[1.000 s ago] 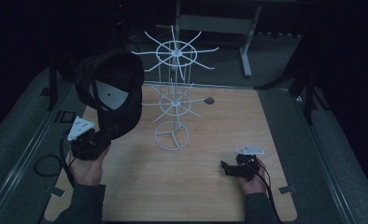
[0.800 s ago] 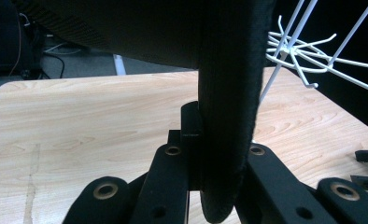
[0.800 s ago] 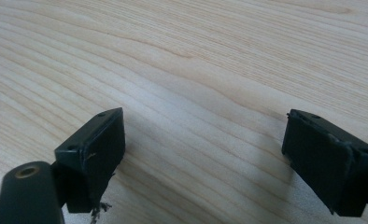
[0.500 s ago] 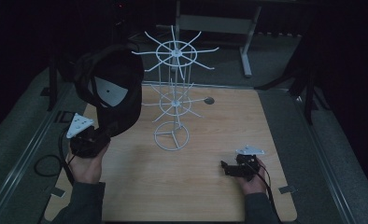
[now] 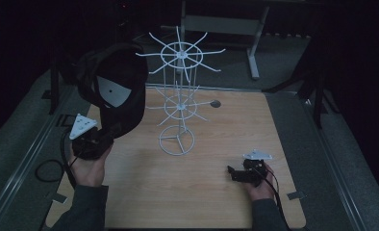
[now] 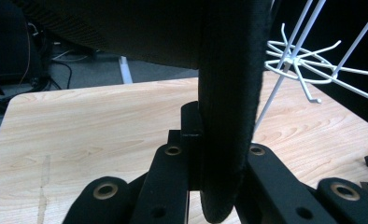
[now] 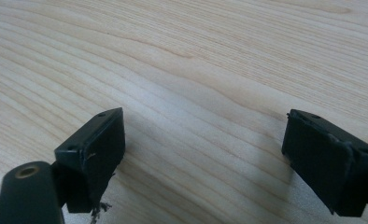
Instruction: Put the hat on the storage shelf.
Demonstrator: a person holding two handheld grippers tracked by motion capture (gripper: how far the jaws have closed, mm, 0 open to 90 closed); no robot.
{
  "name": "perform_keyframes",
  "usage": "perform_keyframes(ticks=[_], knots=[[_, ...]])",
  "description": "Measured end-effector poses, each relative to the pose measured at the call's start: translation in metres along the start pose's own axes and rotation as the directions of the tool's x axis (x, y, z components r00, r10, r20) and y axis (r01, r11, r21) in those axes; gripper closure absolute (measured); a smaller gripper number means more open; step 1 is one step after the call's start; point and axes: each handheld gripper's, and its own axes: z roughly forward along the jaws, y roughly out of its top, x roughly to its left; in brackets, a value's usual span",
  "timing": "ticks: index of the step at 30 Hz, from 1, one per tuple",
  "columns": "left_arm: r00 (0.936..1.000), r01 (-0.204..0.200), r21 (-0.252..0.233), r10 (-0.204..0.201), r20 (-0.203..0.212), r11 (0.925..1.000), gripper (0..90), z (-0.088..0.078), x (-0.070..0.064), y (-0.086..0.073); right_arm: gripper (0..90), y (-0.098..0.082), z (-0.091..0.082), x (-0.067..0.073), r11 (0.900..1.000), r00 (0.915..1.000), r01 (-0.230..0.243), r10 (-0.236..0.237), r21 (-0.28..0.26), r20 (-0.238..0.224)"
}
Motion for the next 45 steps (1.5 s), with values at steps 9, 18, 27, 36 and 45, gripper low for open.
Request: perform_keyframes(ticks=[9,18,27,36,45], knots=[[1.0000,-0.003,-0.009,0.003,-0.006,1.0000,86.6,-0.001,0.001,0.005,13.0,0.000,0.000,0.000,1.000,1.0000,0.000,0.000,0.000,0.000],[0.9998,-0.017,-0.012,0.017,-0.010,0.9998,86.6,-0.001,0.000,0.010,13.0,0.000,0.000,0.000,1.000,1.0000,0.000,0.000,0.001,0.000],[0.9992,-0.037,-0.010,0.036,-0.018,0.9993,86.6,0.000,0.000,0.016,13.0,0.000,0.000,0.000,1.000,1.0000,0.000,0.000,0.001,0.000],[0.9984,-0.053,-0.006,0.053,-0.019,0.9986,86.6,0.002,-0.002,0.021,13.0,0.000,0.000,0.000,1.000,1.0000,0.000,0.000,0.001,0.000],[0.9977,-0.062,0.003,0.062,-0.028,0.9981,86.6,0.006,-0.001,0.026,13.0,0.000,0.000,0.000,1.000,1.0000,0.000,0.000,0.001,0.000]])
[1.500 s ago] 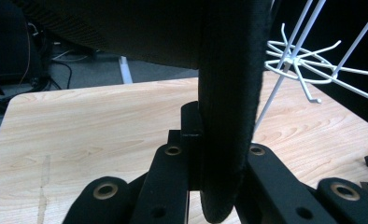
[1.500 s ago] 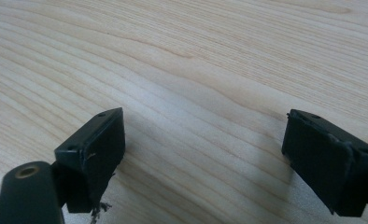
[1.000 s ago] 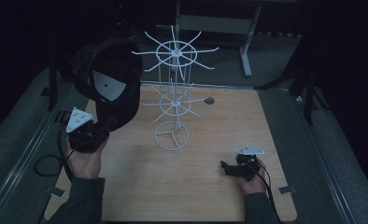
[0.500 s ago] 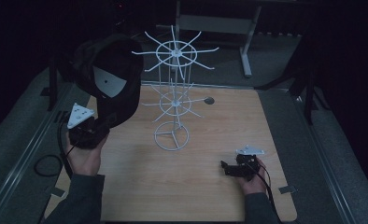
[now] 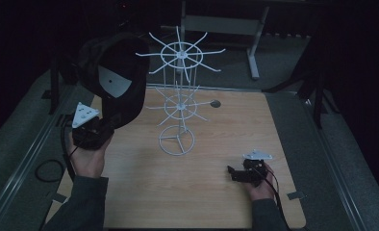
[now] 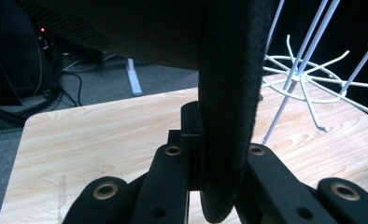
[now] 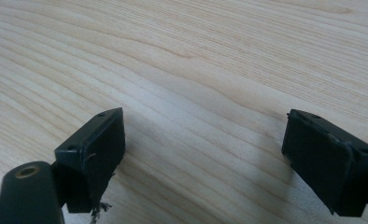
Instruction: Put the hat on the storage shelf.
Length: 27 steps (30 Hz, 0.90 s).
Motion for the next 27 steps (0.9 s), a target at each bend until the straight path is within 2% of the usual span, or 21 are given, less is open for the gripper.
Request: perform_keyframes(ticks=[27], knots=[[0.9997,-0.020,0.005,0.020,-0.016,0.9998,86.5,0.0080,-0.0008,0.0077,13.0,0.0003,0.0001,-0.0001,1.000,1.0000,0.000,0.000,0.001,-0.002]])
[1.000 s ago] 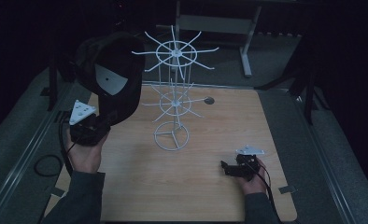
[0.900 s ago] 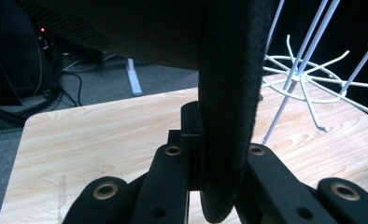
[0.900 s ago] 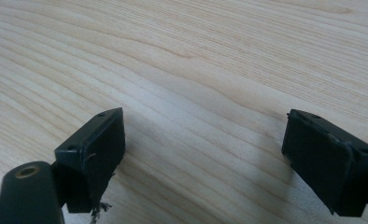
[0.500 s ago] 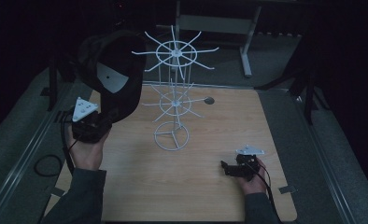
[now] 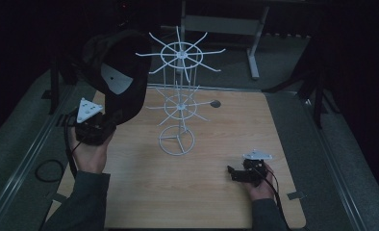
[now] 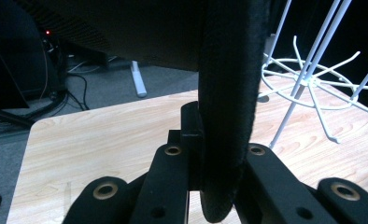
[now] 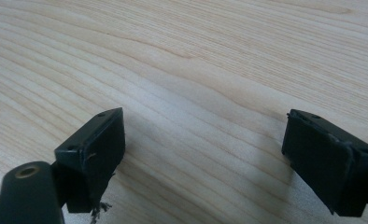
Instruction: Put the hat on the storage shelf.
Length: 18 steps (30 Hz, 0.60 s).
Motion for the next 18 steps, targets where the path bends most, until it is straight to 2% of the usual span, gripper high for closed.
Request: perform_keyframes(ticks=[18], knots=[[0.9997,-0.014,0.000,0.014,-0.018,0.9999,86.5,0.0033,0.0023,0.0081,13.0,0.0001,0.0001,0.0000,1.000,1.0000,0.000,0.000,0.000,0.000]])
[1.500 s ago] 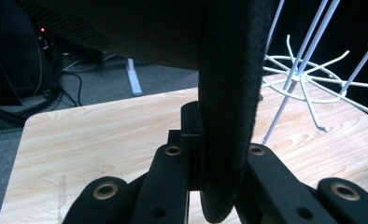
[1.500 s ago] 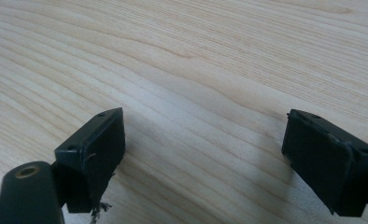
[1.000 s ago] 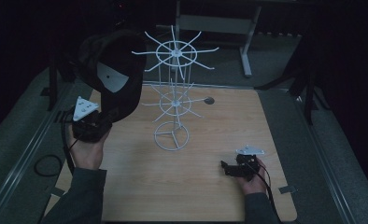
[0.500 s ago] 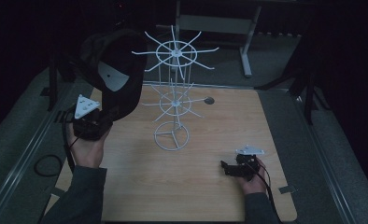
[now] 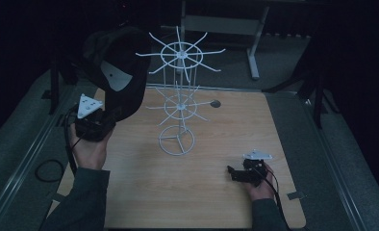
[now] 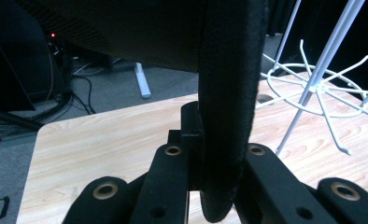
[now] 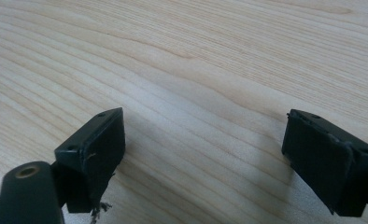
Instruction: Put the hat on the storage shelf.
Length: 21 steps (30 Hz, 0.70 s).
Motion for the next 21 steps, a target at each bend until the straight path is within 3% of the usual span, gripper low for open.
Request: perform_keyframes(ticks=[21], knots=[[0.9998,-0.012,-0.006,0.012,-0.014,0.9999,86.5,0.0054,-0.0003,0.0085,13.0,0.0000,0.0000,0.0000,1.000,1.0000,0.000,0.000,0.000,0.000]])
